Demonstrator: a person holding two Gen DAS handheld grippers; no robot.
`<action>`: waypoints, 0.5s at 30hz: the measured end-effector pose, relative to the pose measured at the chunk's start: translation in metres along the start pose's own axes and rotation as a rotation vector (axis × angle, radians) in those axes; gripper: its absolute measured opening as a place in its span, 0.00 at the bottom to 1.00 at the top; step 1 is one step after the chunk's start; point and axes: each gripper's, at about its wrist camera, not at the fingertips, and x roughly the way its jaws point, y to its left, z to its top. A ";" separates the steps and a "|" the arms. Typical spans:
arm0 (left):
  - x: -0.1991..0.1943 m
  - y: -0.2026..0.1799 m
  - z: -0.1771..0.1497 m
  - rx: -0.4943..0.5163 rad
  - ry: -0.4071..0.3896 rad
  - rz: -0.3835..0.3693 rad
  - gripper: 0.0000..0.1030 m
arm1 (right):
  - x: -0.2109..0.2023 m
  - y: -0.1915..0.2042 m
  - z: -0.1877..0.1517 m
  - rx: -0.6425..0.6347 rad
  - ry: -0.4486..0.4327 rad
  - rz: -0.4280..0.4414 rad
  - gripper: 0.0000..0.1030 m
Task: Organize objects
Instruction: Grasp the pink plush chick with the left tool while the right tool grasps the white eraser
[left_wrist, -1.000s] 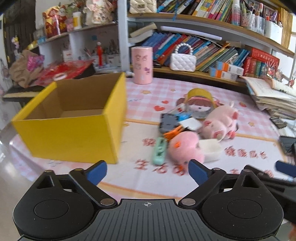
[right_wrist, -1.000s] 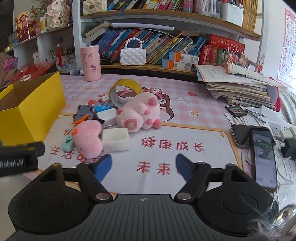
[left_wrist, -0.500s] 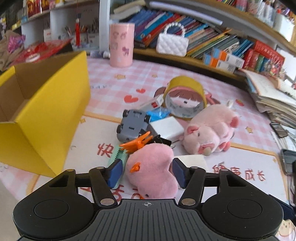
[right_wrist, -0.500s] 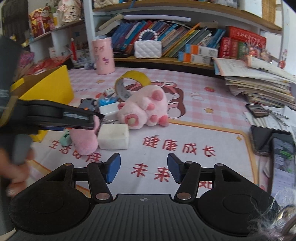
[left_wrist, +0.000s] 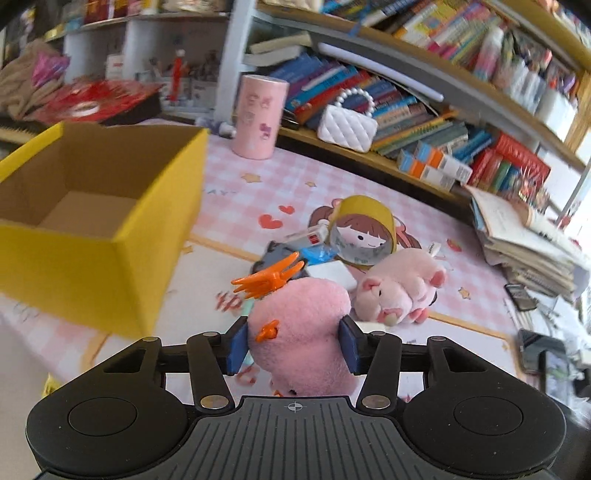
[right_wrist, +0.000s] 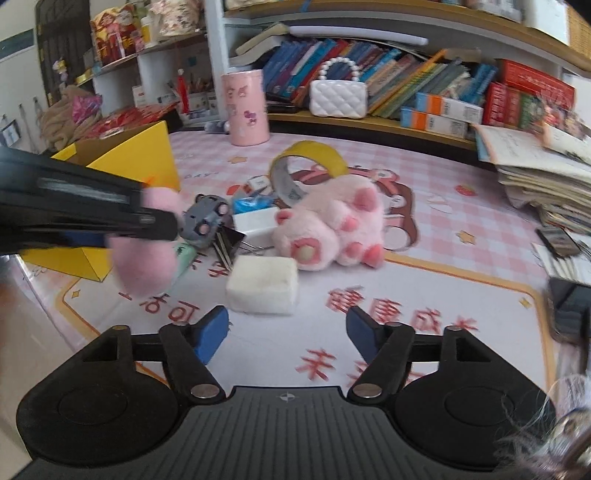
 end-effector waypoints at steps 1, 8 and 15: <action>-0.009 0.005 -0.003 -0.009 -0.001 0.004 0.47 | 0.007 0.005 0.003 -0.019 -0.001 0.000 0.75; -0.059 0.046 -0.030 -0.065 0.008 0.086 0.47 | 0.050 0.020 0.014 -0.040 0.029 -0.034 0.75; -0.081 0.082 -0.041 -0.116 -0.013 0.109 0.47 | 0.062 0.024 0.014 -0.008 0.064 -0.085 0.48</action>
